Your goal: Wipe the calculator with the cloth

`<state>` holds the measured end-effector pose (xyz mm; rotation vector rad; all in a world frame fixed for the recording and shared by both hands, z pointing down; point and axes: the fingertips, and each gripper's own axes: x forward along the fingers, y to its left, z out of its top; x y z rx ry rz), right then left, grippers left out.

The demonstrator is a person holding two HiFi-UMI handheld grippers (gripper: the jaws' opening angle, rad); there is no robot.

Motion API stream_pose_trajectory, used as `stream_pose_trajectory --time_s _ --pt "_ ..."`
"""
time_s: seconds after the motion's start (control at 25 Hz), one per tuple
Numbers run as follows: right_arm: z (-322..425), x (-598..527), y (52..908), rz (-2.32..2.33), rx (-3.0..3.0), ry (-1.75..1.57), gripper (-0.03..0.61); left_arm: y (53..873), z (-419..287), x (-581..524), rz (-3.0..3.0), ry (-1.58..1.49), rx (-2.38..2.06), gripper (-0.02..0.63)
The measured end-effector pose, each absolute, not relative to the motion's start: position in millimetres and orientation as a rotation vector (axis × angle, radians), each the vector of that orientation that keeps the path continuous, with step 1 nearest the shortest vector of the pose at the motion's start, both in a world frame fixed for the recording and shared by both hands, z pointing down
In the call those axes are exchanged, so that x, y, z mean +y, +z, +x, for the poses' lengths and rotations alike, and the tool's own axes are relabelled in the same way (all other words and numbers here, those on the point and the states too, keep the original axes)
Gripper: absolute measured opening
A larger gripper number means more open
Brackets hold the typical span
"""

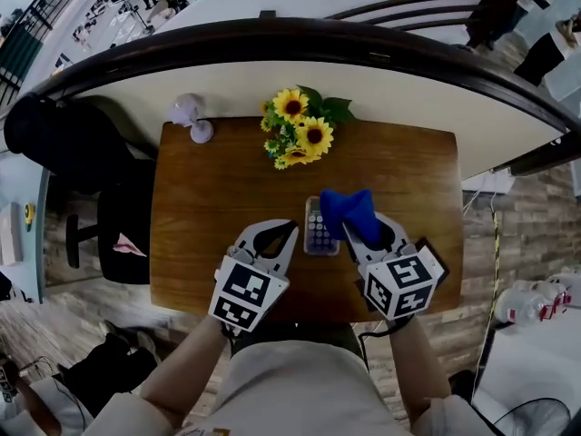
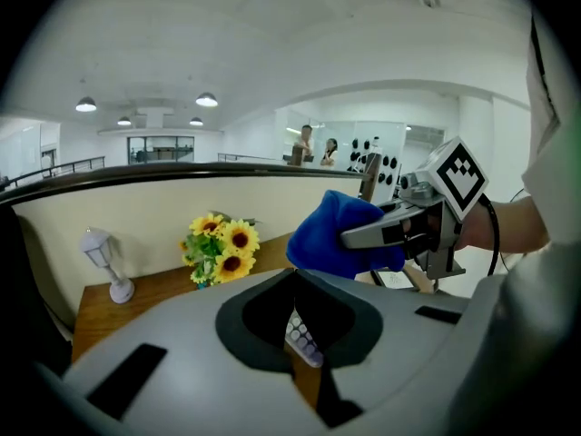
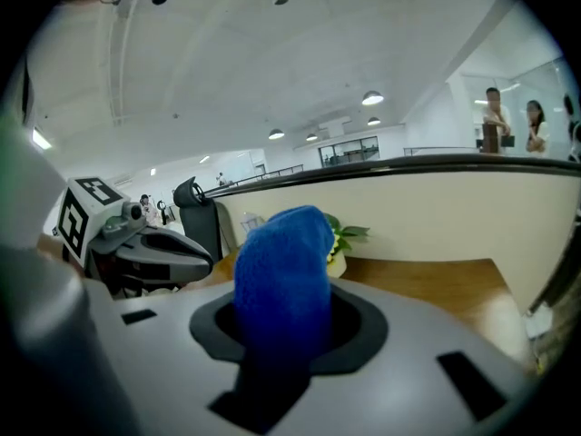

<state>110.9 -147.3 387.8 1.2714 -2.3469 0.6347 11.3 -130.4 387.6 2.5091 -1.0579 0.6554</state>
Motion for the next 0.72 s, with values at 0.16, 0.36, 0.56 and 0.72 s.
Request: stream_pose_trajectory --time_s 0.16,0.36,0.56,0.72 --pt "103 -158 427 1.224 -2.316 0.668 0.129 430 19 -132 2.453 0.694 -1.002 0.006" --pt "95 -168 472 1.173 -2.292 0.703 0.129 485 27 -135 2.378 0.729 -0.956 0.006" --pt "92 -176 516 1.137 -2.266 0.739 0.129 536 36 -135 2.312 0.753 -0.915 0.006" --pt "89 -181 543 1.107 -2.25 0.755 0.129 567 41 -135 2.274 0.768 -0.893 0.006"
